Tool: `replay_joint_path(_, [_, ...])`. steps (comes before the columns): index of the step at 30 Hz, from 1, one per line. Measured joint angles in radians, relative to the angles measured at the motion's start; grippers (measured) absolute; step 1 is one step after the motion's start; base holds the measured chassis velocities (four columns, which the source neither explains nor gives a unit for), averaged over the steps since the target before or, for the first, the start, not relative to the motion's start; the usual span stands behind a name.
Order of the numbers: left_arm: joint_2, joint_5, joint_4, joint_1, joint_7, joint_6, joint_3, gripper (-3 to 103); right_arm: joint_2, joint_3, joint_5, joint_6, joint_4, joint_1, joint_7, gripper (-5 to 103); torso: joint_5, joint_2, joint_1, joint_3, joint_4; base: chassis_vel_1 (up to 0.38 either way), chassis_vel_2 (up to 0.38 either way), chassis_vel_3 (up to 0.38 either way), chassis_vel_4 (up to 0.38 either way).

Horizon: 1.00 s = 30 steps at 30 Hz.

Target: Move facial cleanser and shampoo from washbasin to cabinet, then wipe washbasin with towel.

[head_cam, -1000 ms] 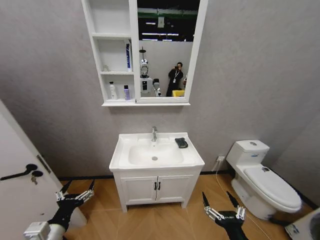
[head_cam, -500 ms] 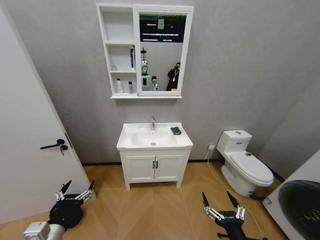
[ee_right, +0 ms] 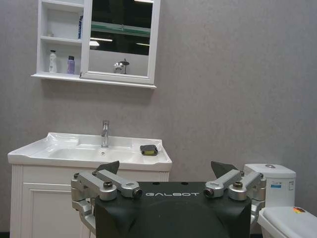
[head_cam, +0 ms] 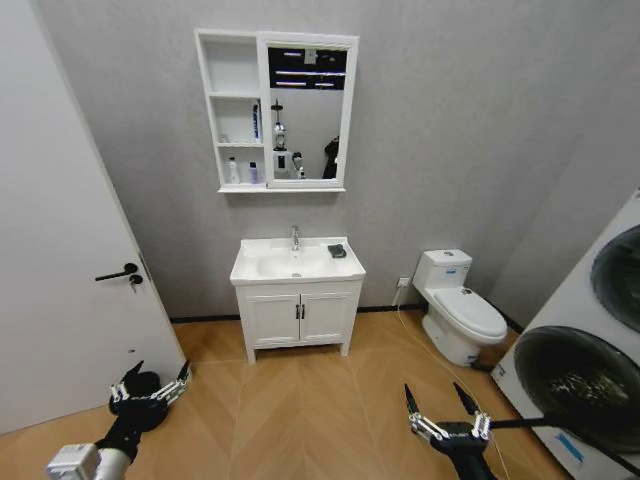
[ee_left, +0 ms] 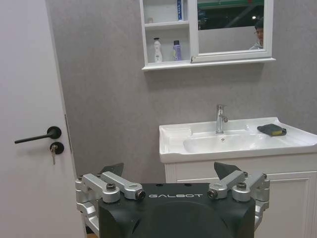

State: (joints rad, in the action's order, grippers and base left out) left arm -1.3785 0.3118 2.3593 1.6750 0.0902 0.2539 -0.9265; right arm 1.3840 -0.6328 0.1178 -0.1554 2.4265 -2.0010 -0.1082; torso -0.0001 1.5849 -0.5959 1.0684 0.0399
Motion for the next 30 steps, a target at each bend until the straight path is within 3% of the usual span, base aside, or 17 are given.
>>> replay_joint_path(30, [0.000,0.000,0.000,0.000,0.000,0.000,0.000,100,0.000,0.000,0.000,0.000,0.000,0.000,0.000,100,0.0001,0.001,0.001,0.000,0.0002,0.016,0.019,0.015,0.010])
